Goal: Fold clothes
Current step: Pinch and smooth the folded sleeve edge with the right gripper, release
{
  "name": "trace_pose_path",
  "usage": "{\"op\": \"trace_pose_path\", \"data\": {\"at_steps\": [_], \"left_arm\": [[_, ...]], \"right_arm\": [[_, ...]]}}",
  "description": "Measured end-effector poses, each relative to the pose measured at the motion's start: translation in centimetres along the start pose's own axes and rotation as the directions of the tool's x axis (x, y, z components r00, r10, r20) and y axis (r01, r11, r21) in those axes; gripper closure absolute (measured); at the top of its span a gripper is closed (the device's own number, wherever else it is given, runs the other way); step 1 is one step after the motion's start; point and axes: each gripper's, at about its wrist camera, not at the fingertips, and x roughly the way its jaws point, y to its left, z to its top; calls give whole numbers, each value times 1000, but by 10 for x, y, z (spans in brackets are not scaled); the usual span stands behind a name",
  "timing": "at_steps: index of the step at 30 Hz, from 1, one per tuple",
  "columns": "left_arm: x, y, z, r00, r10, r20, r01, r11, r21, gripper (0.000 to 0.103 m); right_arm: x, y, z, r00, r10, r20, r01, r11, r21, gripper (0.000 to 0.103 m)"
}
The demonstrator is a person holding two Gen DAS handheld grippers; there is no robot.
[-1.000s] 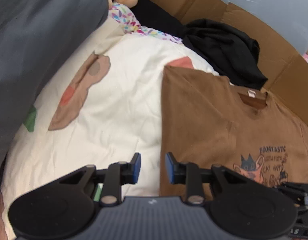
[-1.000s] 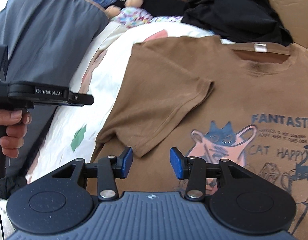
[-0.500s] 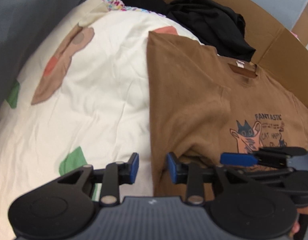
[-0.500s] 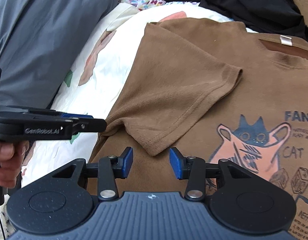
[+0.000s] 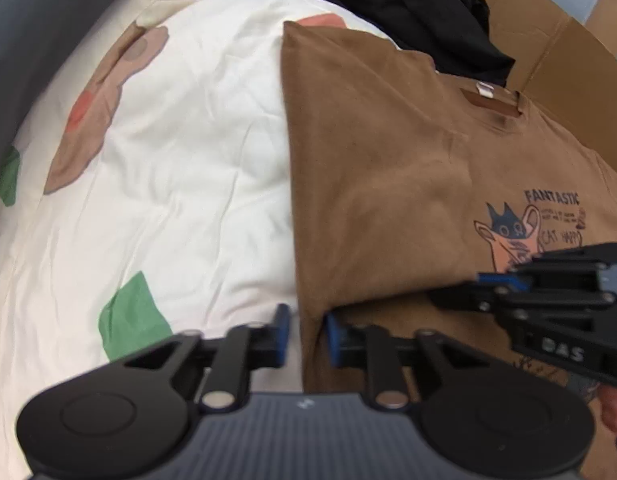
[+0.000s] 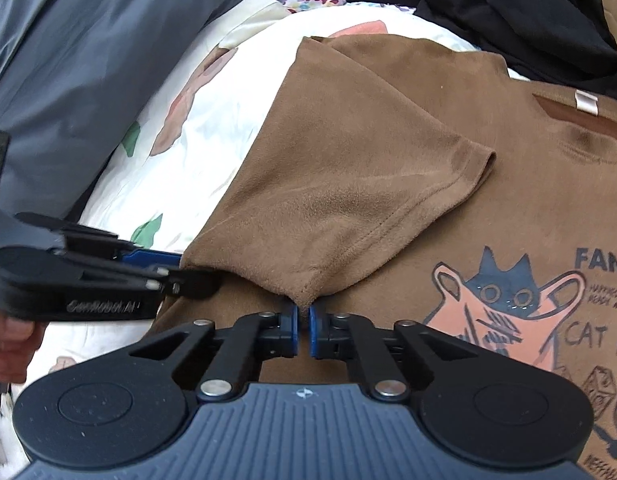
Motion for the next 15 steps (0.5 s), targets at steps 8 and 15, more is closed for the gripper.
{"op": "trace_pose_path", "data": {"at_steps": [8, 15], "left_arm": [[0, -1, 2, 1000, 28, 0, -28, 1000, 11, 93], [-4, 1, 3, 999, 45, -14, -45, 999, 24, 85]], "right_arm": [[-30, 10, 12, 1000, 9, 20, -8, 1000, -28, 97], [-31, -7, 9, 998, -56, -35, 57, 998, 31, 95]]}}
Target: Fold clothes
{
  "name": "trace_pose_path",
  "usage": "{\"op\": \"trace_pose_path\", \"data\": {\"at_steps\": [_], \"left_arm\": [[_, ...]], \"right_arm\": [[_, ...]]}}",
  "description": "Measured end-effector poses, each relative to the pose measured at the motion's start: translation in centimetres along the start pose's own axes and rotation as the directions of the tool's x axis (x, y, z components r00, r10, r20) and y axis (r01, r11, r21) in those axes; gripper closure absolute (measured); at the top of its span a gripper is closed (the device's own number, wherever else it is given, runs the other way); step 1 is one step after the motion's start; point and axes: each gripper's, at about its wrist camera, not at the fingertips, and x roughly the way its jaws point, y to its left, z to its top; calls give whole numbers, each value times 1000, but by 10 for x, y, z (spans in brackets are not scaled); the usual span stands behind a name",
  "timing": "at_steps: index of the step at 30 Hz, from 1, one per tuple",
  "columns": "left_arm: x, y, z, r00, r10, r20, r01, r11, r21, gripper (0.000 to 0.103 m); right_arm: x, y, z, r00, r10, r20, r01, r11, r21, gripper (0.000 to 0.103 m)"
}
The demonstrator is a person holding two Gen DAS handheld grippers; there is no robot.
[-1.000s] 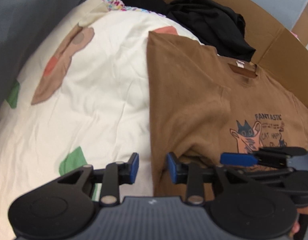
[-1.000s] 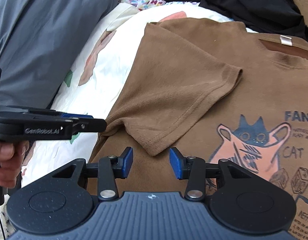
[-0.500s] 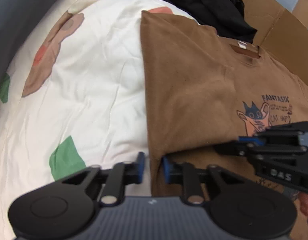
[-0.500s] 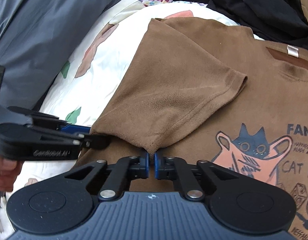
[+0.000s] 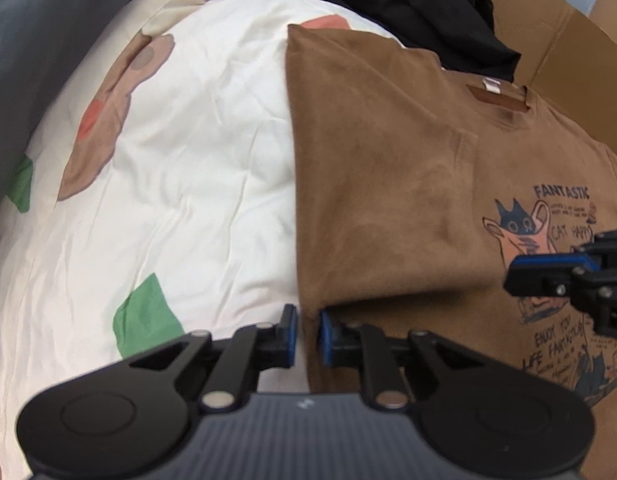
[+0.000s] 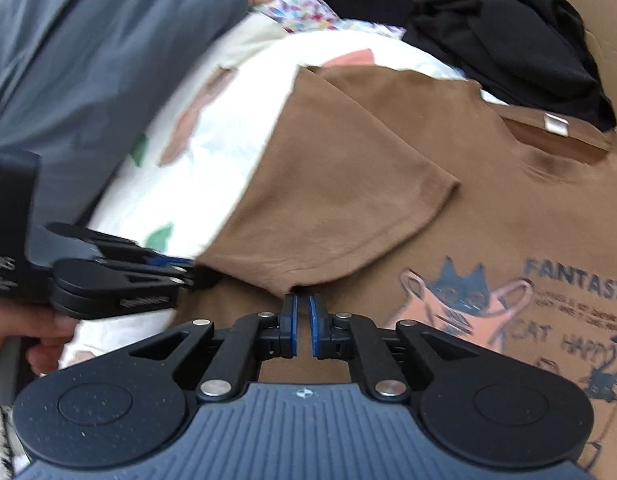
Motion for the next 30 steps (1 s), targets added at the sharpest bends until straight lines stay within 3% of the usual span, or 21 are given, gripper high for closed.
{"op": "trace_pose_path", "data": {"at_steps": [7, 10, 11, 16, 23, 30], "left_arm": [[-17, 6, -2, 1000, -28, 11, 28, 999, -28, 87], [-28, 1, 0, 997, -68, 47, 69, 997, -37, 87], [-30, -2, 3, 995, -77, 61, 79, 996, -32, 87], [-25, -15, 14, 988, -116, 105, 118, 993, -7, 87], [2, -31, 17, 984, -160, 82, 162, 987, -11, 87], [24, -38, 10, 989, -133, 57, 133, 991, -2, 86]], "right_arm": [[6, -31, 2, 999, -31, 14, 30, 994, 108, 92], [7, -42, 6, 998, -44, 40, 38, 988, 147, 66], [8, -46, 9, 997, -49, 54, 40, 986, 160, 63], [13, -58, 22, 993, -88, 80, 74, 983, 166, 62], [24, -61, 39, 990, -98, 99, 85, 988, 127, 62], [42, -42, 42, 994, -2, 106, -3, 999, 48, 62]]}}
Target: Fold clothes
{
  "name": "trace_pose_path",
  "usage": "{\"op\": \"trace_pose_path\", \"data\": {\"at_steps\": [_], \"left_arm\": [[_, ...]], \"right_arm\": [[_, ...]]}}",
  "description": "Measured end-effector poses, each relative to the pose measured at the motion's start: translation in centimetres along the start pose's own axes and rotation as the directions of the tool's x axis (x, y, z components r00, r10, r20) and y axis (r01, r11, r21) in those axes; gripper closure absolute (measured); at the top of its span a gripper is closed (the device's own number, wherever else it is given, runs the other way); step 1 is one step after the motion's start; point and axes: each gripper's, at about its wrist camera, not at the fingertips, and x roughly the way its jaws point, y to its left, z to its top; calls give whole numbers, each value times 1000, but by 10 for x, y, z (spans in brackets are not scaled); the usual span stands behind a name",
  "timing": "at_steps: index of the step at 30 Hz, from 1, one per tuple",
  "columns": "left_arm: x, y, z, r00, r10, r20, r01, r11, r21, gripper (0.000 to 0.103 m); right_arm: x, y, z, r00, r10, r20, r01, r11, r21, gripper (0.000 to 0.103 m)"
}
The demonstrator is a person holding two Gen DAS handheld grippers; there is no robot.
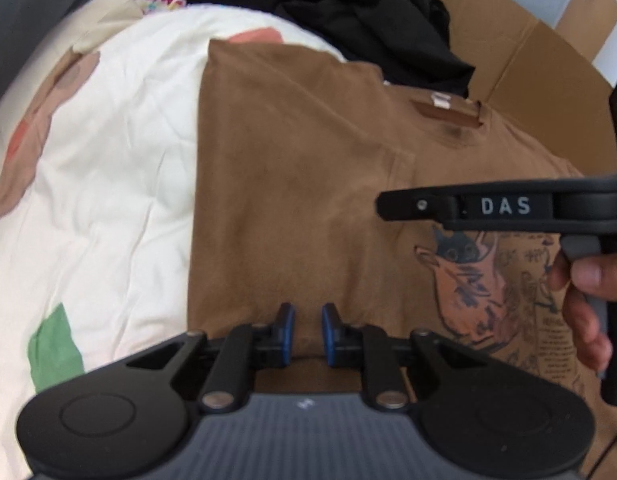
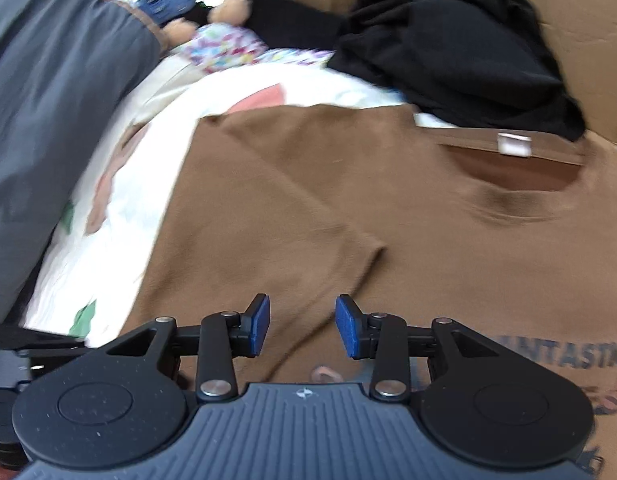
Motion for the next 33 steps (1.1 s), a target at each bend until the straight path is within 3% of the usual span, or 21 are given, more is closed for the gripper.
{"op": "trace_pose_path", "data": {"at_steps": [4, 6, 11, 16, 20, 25, 33], "left_arm": [[-4, -1, 0, 1000, 2, 5, -2, 1000, 5, 86], [-9, 2, -2, 1000, 7, 16, -7, 1000, -4, 86], [-21, 7, -3, 998, 34, 49, -33, 999, -3, 87], [-14, 13, -4, 999, 38, -10, -38, 997, -61, 88], [-19, 13, 0, 999, 34, -32, -38, 990, -135, 87], [-46, 4, 17, 998, 56, -31, -60, 988, -144, 87], [-103, -33, 59, 996, 93, 20, -89, 985, -149, 85]], "right_arm": [[9, 14, -4, 999, 41, -24, -42, 998, -48, 62], [18, 20, -8, 996, 56, -75, -61, 996, -67, 62], [17, 21, -14, 991, 48, -124, -61, 993, -100, 62], [1, 17, -17, 987, 20, -157, -39, 992, -117, 62], [-17, 4, -18, 984, 46, -174, -56, 997, -52, 62], [-53, -11, -12, 987, 11, -162, -18, 999, -40, 62], [-129, -27, 28, 998, -21, -53, 22, 1000, 18, 62]]}}
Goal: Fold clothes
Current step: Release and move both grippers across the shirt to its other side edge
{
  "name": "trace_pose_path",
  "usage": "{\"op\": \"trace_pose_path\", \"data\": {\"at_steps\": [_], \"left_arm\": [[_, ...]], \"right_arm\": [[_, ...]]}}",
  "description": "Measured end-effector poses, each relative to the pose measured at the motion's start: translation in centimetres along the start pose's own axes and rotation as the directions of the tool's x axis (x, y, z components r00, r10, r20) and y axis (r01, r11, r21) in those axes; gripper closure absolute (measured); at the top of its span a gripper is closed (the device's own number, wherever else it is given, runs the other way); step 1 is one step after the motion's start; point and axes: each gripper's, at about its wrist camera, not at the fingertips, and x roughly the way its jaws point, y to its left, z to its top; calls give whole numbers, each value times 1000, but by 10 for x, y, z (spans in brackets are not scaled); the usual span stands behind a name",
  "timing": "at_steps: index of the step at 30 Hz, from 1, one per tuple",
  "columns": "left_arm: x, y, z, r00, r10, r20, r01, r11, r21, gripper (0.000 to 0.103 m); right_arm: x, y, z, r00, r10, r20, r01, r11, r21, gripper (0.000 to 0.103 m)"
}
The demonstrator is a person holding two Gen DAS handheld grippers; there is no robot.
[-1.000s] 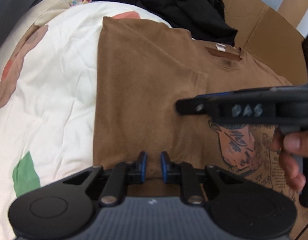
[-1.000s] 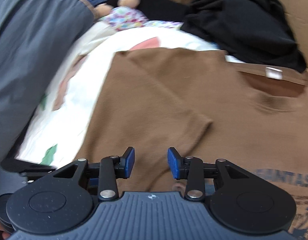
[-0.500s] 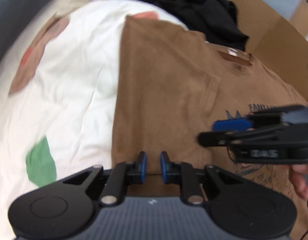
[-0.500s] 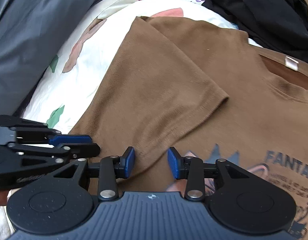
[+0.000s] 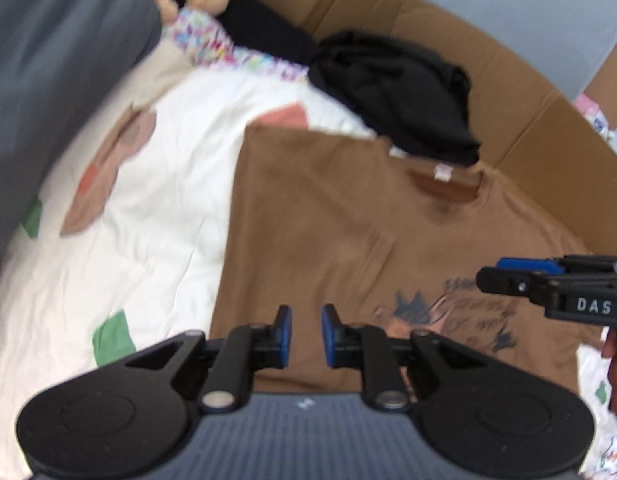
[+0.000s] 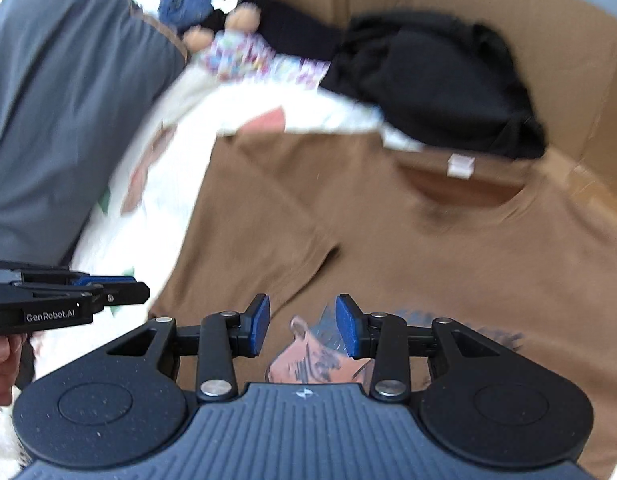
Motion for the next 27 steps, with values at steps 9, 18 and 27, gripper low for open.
{"op": "trace_pose_path", "data": {"at_steps": [9, 18, 27], "left_arm": [[-41, -57, 35, 998, -11, 57, 17, 994, -107, 78], [-48, -132, 48, 999, 9, 36, -5, 994, -111, 77], [-28, -192, 35, 997, -66, 45, 72, 988, -138, 77]], "right_arm": [[-87, -28, 23, 994, -19, 104, 7, 994, 112, 61], [-150, -80, 18, 981, -104, 164, 68, 975, 212, 56], [-170, -135, -13, 957, -201, 209, 148, 958, 245, 56]]}}
